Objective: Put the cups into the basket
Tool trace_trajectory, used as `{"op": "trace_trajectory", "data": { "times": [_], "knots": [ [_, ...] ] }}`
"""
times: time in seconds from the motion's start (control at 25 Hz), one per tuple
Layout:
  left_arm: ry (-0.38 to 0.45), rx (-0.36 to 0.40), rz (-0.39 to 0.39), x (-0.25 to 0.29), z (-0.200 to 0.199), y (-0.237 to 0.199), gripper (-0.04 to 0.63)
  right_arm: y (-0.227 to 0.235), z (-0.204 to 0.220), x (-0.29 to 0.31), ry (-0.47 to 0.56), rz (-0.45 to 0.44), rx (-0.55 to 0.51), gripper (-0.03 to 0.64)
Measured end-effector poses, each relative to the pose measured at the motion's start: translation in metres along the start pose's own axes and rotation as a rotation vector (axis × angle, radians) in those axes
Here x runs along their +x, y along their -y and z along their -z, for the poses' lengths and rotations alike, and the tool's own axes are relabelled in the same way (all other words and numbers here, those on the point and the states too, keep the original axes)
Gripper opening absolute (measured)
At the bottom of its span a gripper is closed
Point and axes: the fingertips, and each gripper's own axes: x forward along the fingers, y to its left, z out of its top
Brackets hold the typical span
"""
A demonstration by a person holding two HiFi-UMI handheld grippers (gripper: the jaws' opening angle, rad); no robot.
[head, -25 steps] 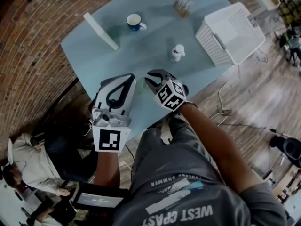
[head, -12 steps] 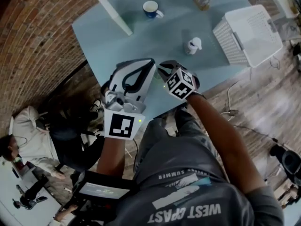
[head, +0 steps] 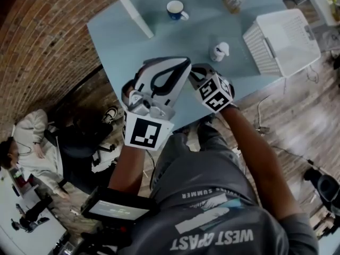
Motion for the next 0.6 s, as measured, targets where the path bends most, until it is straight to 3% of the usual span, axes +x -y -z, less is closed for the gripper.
{"op": "trace_trajectory", "data": {
  "times": [0.6],
  "knots": [
    [0.090,0.060,0.066,0.056,-0.049,0.013,0.000,0.080,-0.057,-0.115,0.141,0.179,-0.049,0.032]
  ]
}}
